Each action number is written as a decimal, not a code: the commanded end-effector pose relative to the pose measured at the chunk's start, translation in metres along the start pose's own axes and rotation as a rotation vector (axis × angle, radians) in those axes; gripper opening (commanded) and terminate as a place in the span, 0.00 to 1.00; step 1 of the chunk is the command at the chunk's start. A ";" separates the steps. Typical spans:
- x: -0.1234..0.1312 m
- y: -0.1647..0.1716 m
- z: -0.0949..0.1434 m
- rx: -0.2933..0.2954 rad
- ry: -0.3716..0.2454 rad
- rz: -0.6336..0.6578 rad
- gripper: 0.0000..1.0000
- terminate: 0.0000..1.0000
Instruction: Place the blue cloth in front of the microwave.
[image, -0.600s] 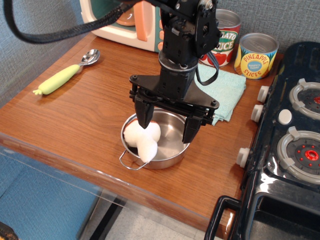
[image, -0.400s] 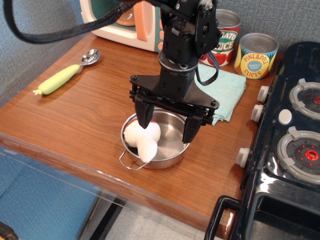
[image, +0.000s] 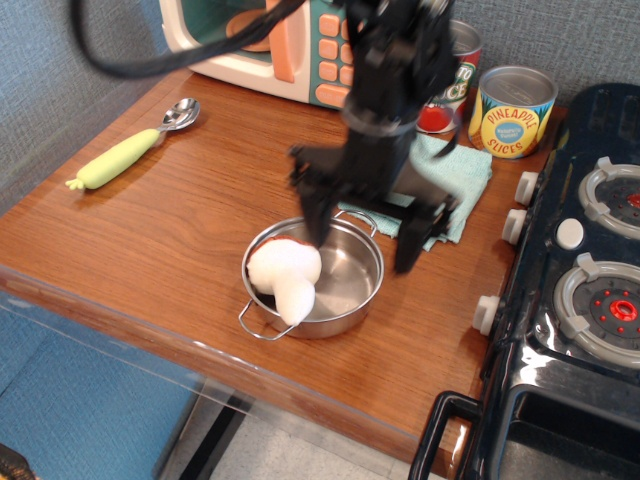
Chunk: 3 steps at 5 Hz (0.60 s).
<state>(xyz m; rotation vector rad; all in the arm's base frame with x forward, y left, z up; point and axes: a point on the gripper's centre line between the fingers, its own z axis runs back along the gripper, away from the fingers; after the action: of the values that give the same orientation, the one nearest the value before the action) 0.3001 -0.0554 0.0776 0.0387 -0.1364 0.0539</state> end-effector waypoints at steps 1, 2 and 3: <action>0.094 -0.010 -0.001 -0.025 -0.103 -0.029 1.00 0.00; 0.122 -0.005 -0.015 -0.003 -0.100 -0.034 1.00 0.00; 0.143 0.009 -0.030 0.028 -0.095 -0.041 1.00 0.00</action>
<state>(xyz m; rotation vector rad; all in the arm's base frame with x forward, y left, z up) 0.4382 -0.0377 0.0403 0.0745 -0.1632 0.0137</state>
